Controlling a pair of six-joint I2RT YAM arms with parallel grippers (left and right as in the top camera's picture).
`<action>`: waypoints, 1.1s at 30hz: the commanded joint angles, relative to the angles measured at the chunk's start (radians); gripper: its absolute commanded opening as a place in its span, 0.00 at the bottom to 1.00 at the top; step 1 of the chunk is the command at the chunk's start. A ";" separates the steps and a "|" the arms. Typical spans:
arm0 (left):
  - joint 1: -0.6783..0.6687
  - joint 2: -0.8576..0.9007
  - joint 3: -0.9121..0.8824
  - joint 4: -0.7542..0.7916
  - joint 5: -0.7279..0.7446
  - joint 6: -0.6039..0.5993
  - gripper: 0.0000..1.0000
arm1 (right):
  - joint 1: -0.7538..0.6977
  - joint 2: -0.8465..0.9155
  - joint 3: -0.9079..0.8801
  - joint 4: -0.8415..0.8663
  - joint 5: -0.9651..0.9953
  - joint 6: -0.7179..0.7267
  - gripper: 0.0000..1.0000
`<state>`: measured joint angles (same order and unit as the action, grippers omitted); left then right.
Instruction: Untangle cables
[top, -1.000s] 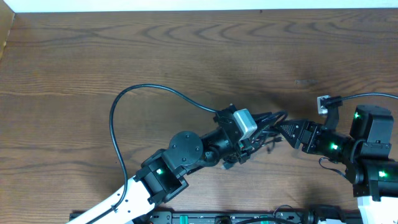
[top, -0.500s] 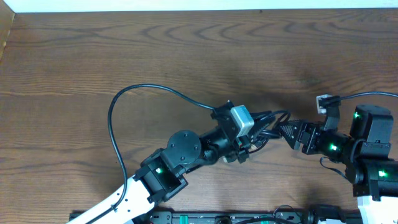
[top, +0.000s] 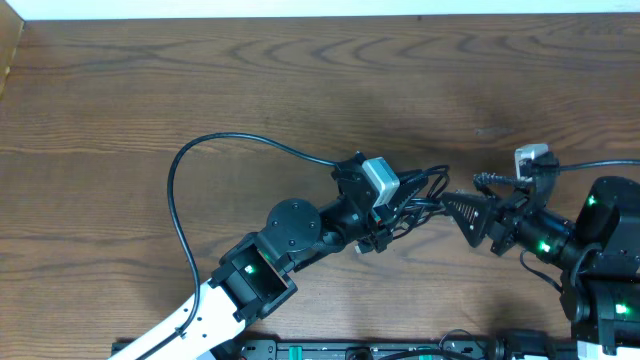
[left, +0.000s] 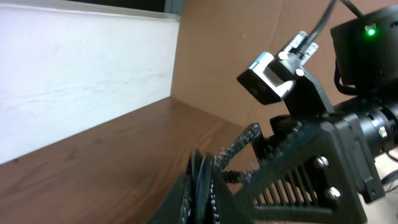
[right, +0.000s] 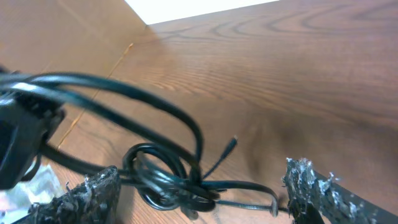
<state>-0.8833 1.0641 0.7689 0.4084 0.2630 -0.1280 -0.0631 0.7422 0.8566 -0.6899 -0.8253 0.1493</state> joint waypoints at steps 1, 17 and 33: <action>0.004 -0.023 0.014 0.038 0.079 -0.031 0.08 | -0.002 -0.004 0.008 0.003 -0.053 -0.079 0.80; 0.004 -0.043 0.014 0.126 0.485 -0.031 0.07 | -0.002 0.034 0.007 -0.022 0.837 0.110 0.82; 0.077 -0.126 0.014 0.078 0.421 -0.035 0.07 | -0.002 0.120 0.007 -0.148 0.757 0.137 0.89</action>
<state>-0.8177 0.9398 0.7681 0.4934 0.7181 -0.1589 -0.0578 0.8623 0.8593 -0.8265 0.0086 0.2722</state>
